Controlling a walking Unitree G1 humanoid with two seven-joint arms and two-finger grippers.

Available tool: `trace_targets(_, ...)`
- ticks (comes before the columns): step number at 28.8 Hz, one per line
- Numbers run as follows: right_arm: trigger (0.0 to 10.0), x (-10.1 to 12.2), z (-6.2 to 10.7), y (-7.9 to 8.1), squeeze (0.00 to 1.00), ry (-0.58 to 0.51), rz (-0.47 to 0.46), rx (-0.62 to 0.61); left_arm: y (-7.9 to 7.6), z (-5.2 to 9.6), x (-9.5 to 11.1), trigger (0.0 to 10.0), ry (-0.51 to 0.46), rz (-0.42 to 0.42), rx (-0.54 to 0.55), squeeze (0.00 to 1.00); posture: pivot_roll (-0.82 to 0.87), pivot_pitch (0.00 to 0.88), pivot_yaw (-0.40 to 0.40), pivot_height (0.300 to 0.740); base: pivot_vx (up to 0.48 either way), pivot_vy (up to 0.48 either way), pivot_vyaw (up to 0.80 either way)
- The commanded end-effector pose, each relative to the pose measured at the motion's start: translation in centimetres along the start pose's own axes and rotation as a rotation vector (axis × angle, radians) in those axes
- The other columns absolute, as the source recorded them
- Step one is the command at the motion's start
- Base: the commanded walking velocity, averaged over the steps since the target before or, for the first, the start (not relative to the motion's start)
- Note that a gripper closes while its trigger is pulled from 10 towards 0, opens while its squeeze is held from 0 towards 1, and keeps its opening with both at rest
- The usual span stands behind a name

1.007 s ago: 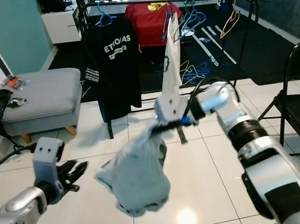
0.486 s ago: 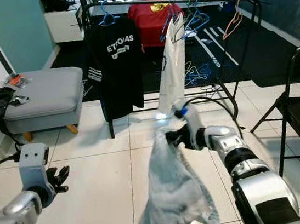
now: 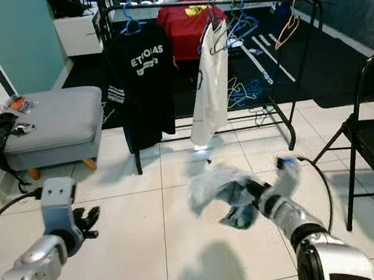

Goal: Hang hanger

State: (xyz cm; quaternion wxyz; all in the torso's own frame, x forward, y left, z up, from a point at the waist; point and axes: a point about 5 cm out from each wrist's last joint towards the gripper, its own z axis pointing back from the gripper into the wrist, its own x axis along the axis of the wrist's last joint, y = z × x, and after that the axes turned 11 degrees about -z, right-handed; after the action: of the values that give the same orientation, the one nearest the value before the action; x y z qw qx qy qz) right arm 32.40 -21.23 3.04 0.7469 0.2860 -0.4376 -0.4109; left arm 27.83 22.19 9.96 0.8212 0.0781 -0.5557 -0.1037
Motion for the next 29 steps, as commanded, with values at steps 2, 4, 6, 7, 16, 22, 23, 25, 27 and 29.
trace_targets(2, 0.0, 0.5, 0.2, -0.7, 0.00, -0.072, -0.121, -0.060, -0.4, -0.2, -0.5, 10.0, 0.030, -0.003, -0.013, 0.00, 0.04, 0.008, -0.046, 0.740, 0.000, 0.000, 0.00)
trace_targets(4, 0.0, 1.1, 0.4, -1.4, 0.00, -0.127, -0.225, -0.135, -0.6, -0.2, -0.4, 10.0, 0.033, -0.004, -0.015, 0.00, 0.04, 0.008, -0.042, 0.740, 0.000, 0.000, 0.00)
trace_targets(6, 0.0, 2.2, 0.9, -2.5, 0.00, -0.223, -0.354, -0.240, -0.8, -0.2, -0.4, 10.0, 0.040, -0.017, -0.018, 0.00, 0.04, 0.011, -0.041, 0.740, 0.000, 0.000, 0.00)
trace_targets(7, 0.0, 2.2, 0.9, -2.5, 0.00, -0.223, -0.354, -0.240, -0.8, -0.2, -0.4, 10.0, 0.040, -0.017, -0.018, 0.00, 0.04, 0.011, -0.041, 0.740, 0.000, 0.000, 0.00)
trace_targets(16, 0.0, 5.7, 1.7, -2.5, 0.00, -0.391, -0.429, -0.348, -1.2, -0.3, -0.8, 10.0, 0.056, -0.039, -0.032, 0.00, 0.04, 0.018, -0.043, 0.740, 0.000, 0.000, 0.00)
trace_targets(22, 0.0, 5.0, -0.9, 5.8, 0.00, -0.275, -0.089, -0.062, -1.3, -0.3, -1.2, 10.0, 0.076, -0.067, -0.039, 0.00, 0.04, 0.016, -0.052, 0.740, 0.000, 0.000, 0.00)
trace_targets(23, 0.0, 5.0, -0.9, 5.8, 0.00, -0.275, -0.089, -0.062, -1.3, -0.3, -1.2, 10.0, 0.076, -0.067, -0.039, 0.00, 0.04, 0.016, -0.052, 0.740, 0.000, 0.000, 0.00)
trace_targets(25, 0.0, 0.0, -2.0, 11.3, 0.00, -0.045, 0.402, 0.278, -1.4, -0.2, -1.4, 10.0, 0.081, -0.071, -0.041, 0.00, 0.05, 0.017, -0.054, 0.740, 0.000, 0.000, 0.00)
trace_targets(27, 0.0, -2.0, -2.0, 12.7, 0.00, 0.046, 0.554, 0.389, -1.4, -0.2, -1.4, 10.0, 0.083, -0.071, -0.042, 0.00, 0.05, 0.017, -0.054, 0.740, 0.000, 0.000, 0.00)
trace_targets(29, 0.0, -5.4, -1.6, 13.4, 0.00, 0.203, 0.766, 0.544, -1.4, -0.2, -1.4, 10.0, 0.085, -0.080, -0.043, 0.00, 0.05, 0.016, -0.056, 0.740, 0.000, 0.000, 0.00)
